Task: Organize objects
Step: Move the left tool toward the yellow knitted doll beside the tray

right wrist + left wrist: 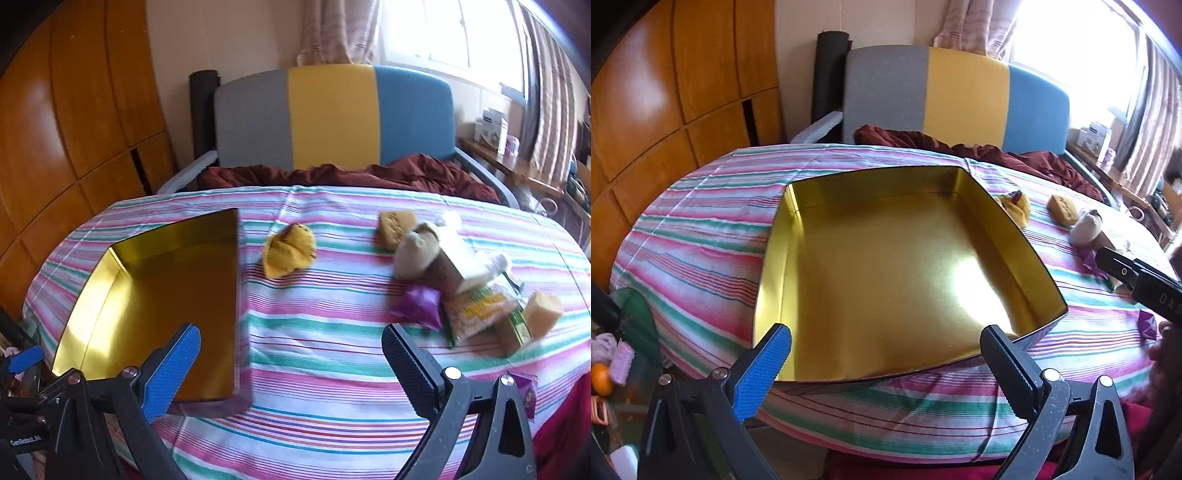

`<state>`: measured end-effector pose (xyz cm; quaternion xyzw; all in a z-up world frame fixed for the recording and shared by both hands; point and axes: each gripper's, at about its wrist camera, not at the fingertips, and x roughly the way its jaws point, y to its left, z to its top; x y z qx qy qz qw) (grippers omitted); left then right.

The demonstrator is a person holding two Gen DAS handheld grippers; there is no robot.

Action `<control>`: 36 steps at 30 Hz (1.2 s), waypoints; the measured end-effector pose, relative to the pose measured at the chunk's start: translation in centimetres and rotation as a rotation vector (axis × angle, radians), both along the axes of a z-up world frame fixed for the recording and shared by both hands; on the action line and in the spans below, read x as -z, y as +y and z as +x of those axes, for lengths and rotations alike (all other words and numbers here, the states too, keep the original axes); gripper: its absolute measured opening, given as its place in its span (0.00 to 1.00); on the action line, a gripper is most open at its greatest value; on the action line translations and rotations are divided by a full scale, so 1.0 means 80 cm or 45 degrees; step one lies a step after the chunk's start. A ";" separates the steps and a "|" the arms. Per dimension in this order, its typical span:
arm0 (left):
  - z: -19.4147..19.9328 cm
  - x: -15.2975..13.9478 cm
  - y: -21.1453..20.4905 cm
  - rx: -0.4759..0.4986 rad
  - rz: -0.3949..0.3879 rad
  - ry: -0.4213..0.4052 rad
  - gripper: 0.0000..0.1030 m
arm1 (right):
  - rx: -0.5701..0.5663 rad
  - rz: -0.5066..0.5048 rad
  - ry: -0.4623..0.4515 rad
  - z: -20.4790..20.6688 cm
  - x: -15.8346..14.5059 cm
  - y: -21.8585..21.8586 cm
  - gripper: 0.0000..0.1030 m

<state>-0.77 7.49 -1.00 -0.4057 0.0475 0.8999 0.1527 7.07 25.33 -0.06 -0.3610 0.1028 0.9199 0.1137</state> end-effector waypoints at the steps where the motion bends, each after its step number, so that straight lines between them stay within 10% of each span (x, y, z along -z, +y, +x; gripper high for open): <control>1: -0.001 0.000 0.003 0.019 0.008 -0.006 1.00 | 0.022 -0.008 -0.012 0.002 0.002 0.009 0.98; 24: -0.079 -0.057 0.179 0.526 0.007 0.032 0.93 | 0.544 -0.150 0.040 0.059 -0.016 0.288 0.98; 36: -0.177 0.010 0.309 0.617 -0.198 -0.107 0.79 | 0.544 -0.428 0.074 0.064 0.002 0.315 0.98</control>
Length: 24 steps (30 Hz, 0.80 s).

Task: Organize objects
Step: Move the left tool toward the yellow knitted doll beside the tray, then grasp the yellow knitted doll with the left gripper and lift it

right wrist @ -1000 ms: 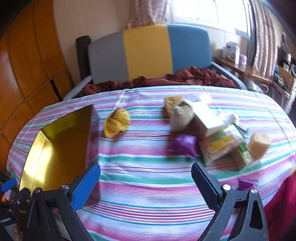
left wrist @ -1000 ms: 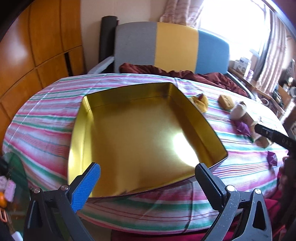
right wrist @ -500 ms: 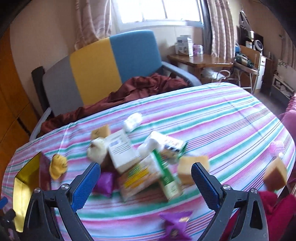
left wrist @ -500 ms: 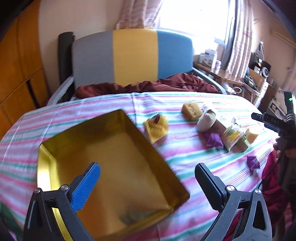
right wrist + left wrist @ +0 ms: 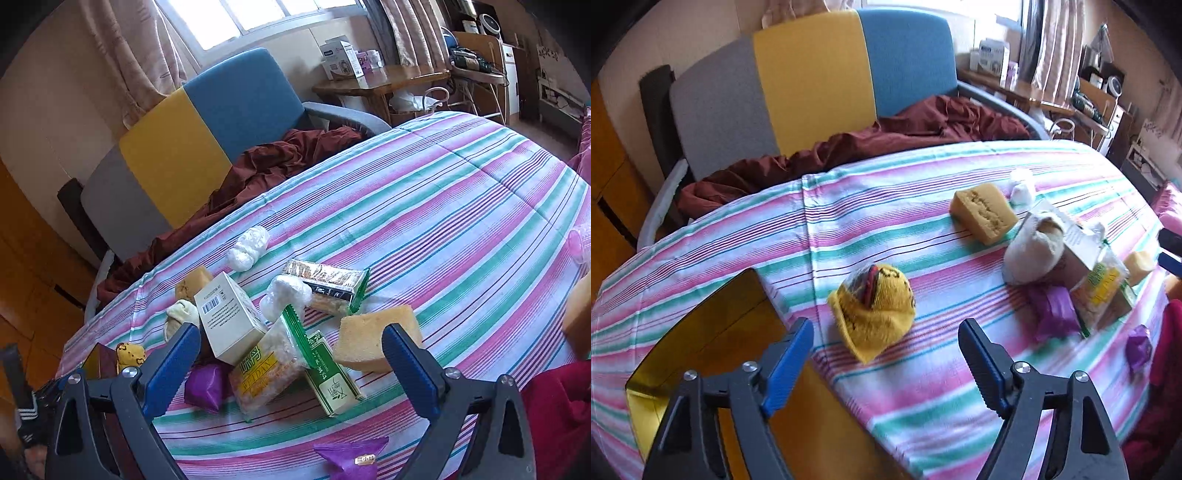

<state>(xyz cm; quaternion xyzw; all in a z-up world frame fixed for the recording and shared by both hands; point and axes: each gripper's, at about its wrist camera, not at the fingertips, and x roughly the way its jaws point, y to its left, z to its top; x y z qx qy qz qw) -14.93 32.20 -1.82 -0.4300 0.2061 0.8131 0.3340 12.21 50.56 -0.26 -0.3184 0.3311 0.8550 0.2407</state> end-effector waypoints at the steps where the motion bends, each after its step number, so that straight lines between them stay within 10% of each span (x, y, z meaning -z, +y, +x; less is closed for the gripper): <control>1: -0.007 0.009 0.010 -0.002 -0.033 0.007 0.79 | -0.008 -0.004 0.002 -0.001 0.000 -0.001 0.98; 6: -0.036 0.045 0.036 -0.023 -0.145 -0.029 0.71 | -0.043 -0.017 0.006 -0.004 0.001 -0.003 0.98; 8: -0.043 0.057 0.045 -0.019 -0.181 -0.056 0.46 | -0.050 -0.019 0.005 -0.005 0.001 -0.003 0.98; 11: -0.038 0.055 0.049 -0.025 -0.169 -0.037 0.36 | -0.048 -0.010 0.007 -0.005 0.000 -0.003 0.98; 24: 0.162 0.006 0.021 0.225 0.114 -0.157 0.34 | 0.057 -0.080 0.014 0.010 0.006 0.019 0.96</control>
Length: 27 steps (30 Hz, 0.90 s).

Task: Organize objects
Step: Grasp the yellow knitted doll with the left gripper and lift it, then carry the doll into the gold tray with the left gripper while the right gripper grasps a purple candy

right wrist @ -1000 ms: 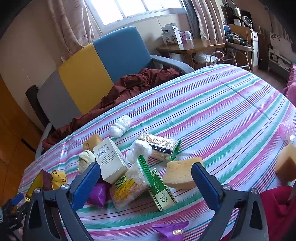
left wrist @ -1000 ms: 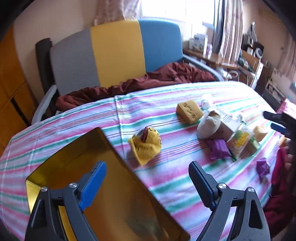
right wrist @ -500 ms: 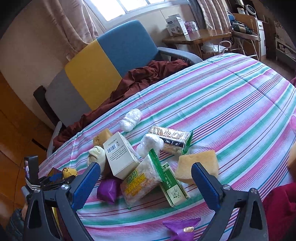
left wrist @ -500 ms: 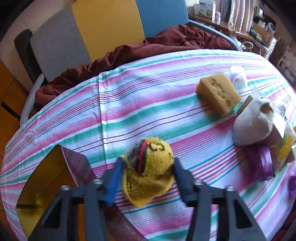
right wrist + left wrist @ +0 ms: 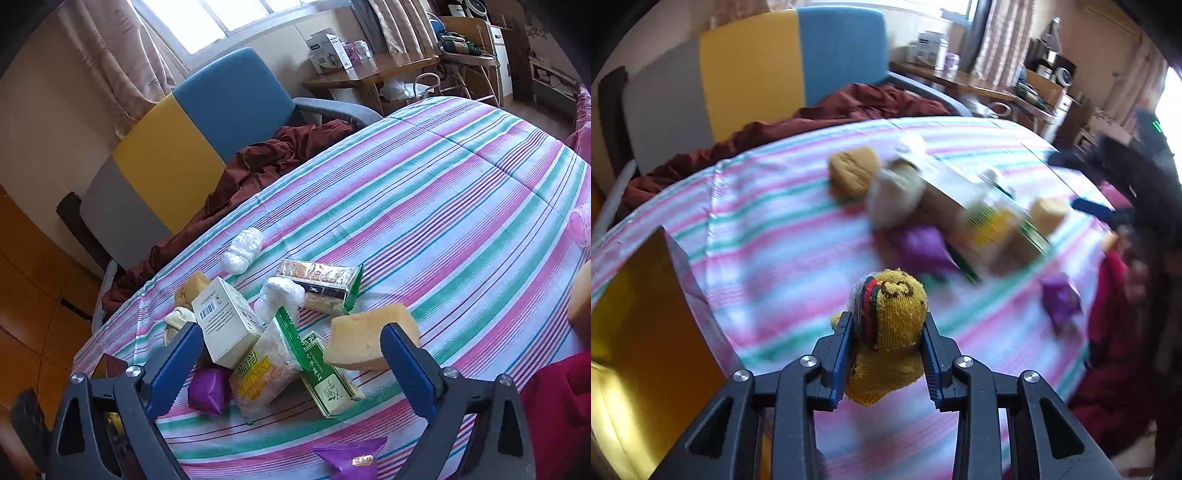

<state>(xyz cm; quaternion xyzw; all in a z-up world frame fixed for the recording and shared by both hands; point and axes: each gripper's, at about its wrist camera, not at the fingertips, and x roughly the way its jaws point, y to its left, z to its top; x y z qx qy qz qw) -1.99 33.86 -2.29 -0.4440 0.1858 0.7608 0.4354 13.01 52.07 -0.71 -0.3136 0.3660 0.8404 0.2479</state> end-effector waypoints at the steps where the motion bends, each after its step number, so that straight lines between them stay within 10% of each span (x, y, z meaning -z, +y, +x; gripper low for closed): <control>1: 0.018 0.006 -0.001 0.027 -0.005 -0.010 0.34 | -0.001 -0.011 -0.003 0.000 0.001 0.001 0.96; 18: 0.049 0.045 -0.002 -0.010 0.005 0.025 0.34 | -0.354 -0.138 -0.691 -0.001 0.059 -0.073 0.77; 27: 0.057 0.033 -0.023 -0.031 0.061 0.043 0.32 | -0.286 -0.048 -0.737 0.001 0.092 -0.090 0.49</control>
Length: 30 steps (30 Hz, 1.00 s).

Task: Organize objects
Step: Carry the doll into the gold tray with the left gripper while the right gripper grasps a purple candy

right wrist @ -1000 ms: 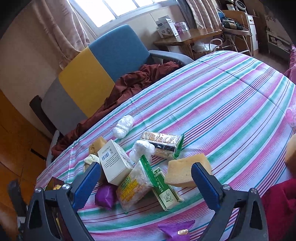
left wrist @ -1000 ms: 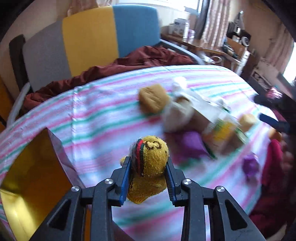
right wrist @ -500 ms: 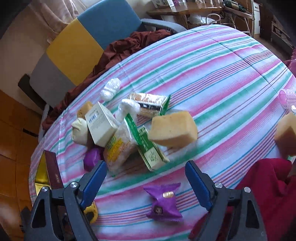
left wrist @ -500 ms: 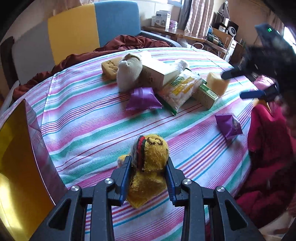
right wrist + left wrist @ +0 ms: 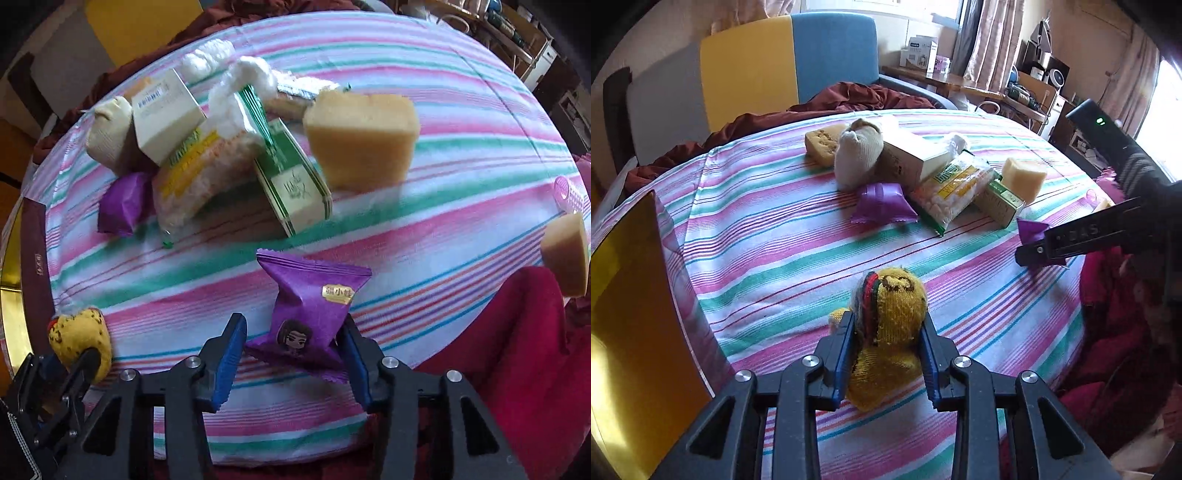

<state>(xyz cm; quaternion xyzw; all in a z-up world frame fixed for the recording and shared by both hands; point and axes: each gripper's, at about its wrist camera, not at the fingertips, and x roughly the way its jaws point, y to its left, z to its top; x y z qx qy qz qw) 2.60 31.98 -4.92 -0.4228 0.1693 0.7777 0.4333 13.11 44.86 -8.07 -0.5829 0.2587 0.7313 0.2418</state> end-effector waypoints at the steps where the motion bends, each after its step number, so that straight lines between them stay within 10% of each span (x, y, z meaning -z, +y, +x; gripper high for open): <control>1: 0.002 -0.002 -0.005 -0.007 0.010 -0.004 0.32 | -0.006 0.011 -0.007 -0.001 0.002 -0.002 0.48; 14: -0.045 -0.084 -0.162 -0.310 0.241 -0.018 0.32 | -0.187 0.097 0.107 -0.005 0.018 -0.049 0.48; 24: -0.187 -0.043 -0.319 -0.827 0.111 -0.134 0.32 | -0.200 0.133 0.119 0.005 0.038 -0.057 0.48; 30: -0.228 -0.025 -0.333 -0.921 0.040 -0.119 0.32 | -0.208 0.143 0.120 0.014 0.046 -0.056 0.48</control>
